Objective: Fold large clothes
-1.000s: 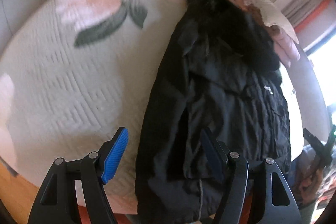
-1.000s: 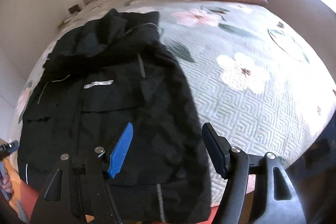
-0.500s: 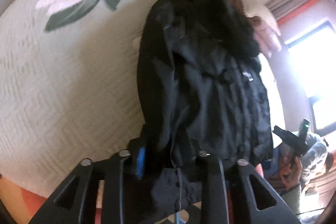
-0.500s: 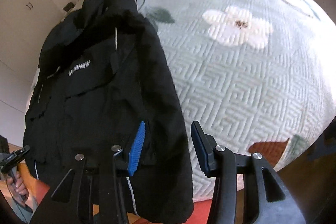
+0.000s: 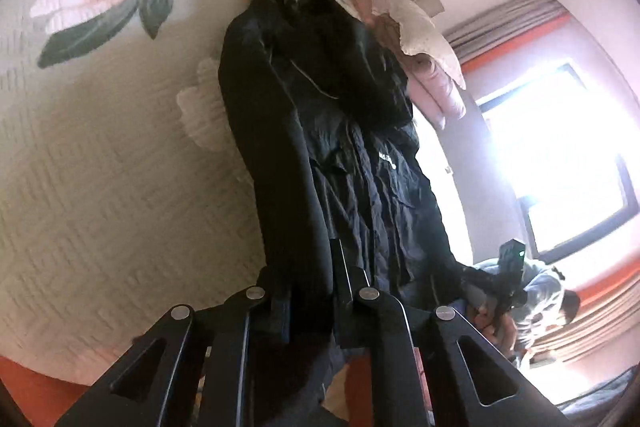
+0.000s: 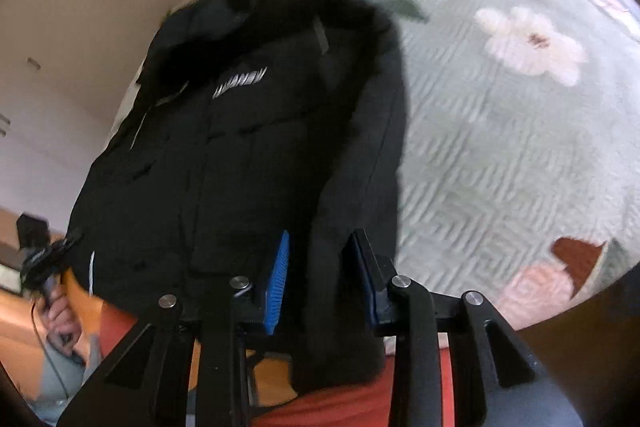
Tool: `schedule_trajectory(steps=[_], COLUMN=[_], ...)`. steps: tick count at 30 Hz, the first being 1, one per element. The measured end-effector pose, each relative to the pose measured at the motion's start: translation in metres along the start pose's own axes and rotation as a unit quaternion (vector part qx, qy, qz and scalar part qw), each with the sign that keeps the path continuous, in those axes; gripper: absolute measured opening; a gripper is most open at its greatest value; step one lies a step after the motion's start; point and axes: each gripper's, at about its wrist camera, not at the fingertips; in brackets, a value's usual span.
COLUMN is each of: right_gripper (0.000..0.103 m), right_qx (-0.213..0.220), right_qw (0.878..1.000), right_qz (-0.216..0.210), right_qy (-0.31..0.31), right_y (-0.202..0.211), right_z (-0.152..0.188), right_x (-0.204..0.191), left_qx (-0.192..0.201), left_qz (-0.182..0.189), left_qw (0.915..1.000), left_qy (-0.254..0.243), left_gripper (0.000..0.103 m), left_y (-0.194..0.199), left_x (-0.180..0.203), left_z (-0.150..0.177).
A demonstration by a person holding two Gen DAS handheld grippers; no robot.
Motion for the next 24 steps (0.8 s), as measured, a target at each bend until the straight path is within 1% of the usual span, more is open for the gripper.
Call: schedule_trajectory(steps=[1, 3, 5, 6, 7, 8, 9, 10, 11, 12, 13, 14, 15, 16, 17, 18, 19, 20, 21, 23, 24], right_gripper=[0.037, 0.038, 0.039, 0.040, 0.043, 0.049, 0.060, 0.062, 0.062, 0.062, 0.062, 0.062, 0.062, 0.052, 0.039, 0.023, 0.019, 0.018, 0.016, 0.014, 0.014], right_qx=[-0.014, -0.038, -0.032, -0.029, -0.029, -0.033, -0.036, -0.044, -0.053, -0.058, -0.061, -0.056, -0.052, -0.046, -0.042, -0.034, -0.023, -0.009, -0.001, 0.029, 0.047], right_qw=[1.000, 0.999, 0.999, 0.999, 0.999, 0.999, 0.999, 0.997, 0.996, 0.996, 0.996, 0.996, 0.996, 0.997, 0.997, 0.997, 0.998, 0.998, 0.998, 0.999, 0.999], right_qz=[-0.001, -0.016, -0.027, -0.028, -0.020, 0.007, 0.031, 0.058, 0.068, 0.069, 0.067, 0.067, 0.066, 0.066, 0.064, 0.062, 0.062, 0.061, 0.058, 0.026, 0.011], right_qy=[0.000, -0.016, -0.034, -0.035, -0.033, -0.026, -0.019, -0.003, 0.007, 0.007, 0.005, 0.005, 0.005, 0.004, 0.004, 0.009, 0.015, 0.020, 0.020, 0.006, 0.001], right_y=[-0.009, -0.026, -0.029, -0.027, -0.025, -0.023, -0.023, -0.024, -0.027, -0.030, -0.033, -0.034, -0.034, -0.031, -0.029, -0.023, -0.015, -0.005, 0.003, 0.028, 0.040], right_z=[0.003, 0.009, 0.014, 0.014, 0.015, 0.017, 0.017, 0.019, 0.021, 0.023, 0.025, 0.027, 0.028, 0.028, 0.029, 0.030, 0.029, 0.027, 0.026, 0.020, 0.016], right_x=[0.000, 0.006, 0.011, 0.011, 0.011, 0.010, 0.010, 0.007, 0.006, 0.007, 0.008, 0.008, 0.008, 0.005, 0.003, -0.001, -0.004, -0.008, -0.011, -0.013, -0.013], left_qx=[-0.009, -0.027, -0.023, -0.020, -0.022, -0.029, -0.033, -0.035, -0.039, -0.041, -0.043, -0.046, -0.049, -0.049, -0.046, -0.043, -0.037, -0.025, -0.013, 0.023, 0.038], left_qz=[-0.001, 0.002, 0.006, 0.004, -0.004, -0.014, -0.020, -0.027, -0.038, -0.044, -0.046, -0.041, -0.038, -0.042, -0.050, -0.060, -0.061, -0.055, -0.042, -0.010, 0.001], left_qw=[0.9999, 0.9987, 0.9972, 0.9970, 0.9967, 0.9964, 0.9964, 0.9967, 0.9968, 0.9966, 0.9966, 0.9965, 0.9962, 0.9961, 0.9963, 0.9966, 0.9972, 0.9980, 0.9989, 0.9996, 0.9992], left_qy=[0.006, 0.043, 0.071, 0.075, 0.078, 0.078, 0.076, 0.068, 0.059, 0.056, 0.054, 0.057, 0.061, 0.060, 0.052, 0.036, 0.022, 0.017, 0.014, 0.014, 0.010], left_gripper=[0.014, 0.015, 0.018, 0.020, 0.021, 0.024, 0.026, 0.029, 0.038, 0.044, 0.053, 0.056, 0.055, 0.054, 0.032, 0.012, 0.012, 0.012, 0.011, 0.011, 0.011], left_y=[-0.005, -0.016, -0.017, -0.015, -0.014, -0.012, -0.013, -0.012, -0.012, -0.014, -0.017, -0.022, -0.025, -0.028, -0.028, -0.026, -0.022, -0.016, -0.006, 0.016, 0.023], left_x=[-0.005, -0.024, -0.035, -0.038, -0.039, -0.039, -0.038, -0.034, -0.031, -0.029, -0.027, -0.026, -0.028, -0.027, -0.025, -0.021, -0.016, -0.011, -0.008, 0.006, 0.015], left_z=[0.002, 0.009, 0.017, 0.019, 0.022, 0.024, 0.026, 0.027, 0.030, 0.030, 0.032, 0.033, 0.031, 0.031, 0.032, 0.032, 0.031, 0.029, 0.025, 0.014, 0.009])
Point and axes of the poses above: each gripper's, at about its wrist camera, not at the fingertips, and y roughly against the way its jaws point, x to its right, z to its underside, and after that the axes turned 1 degree about y, right-handed
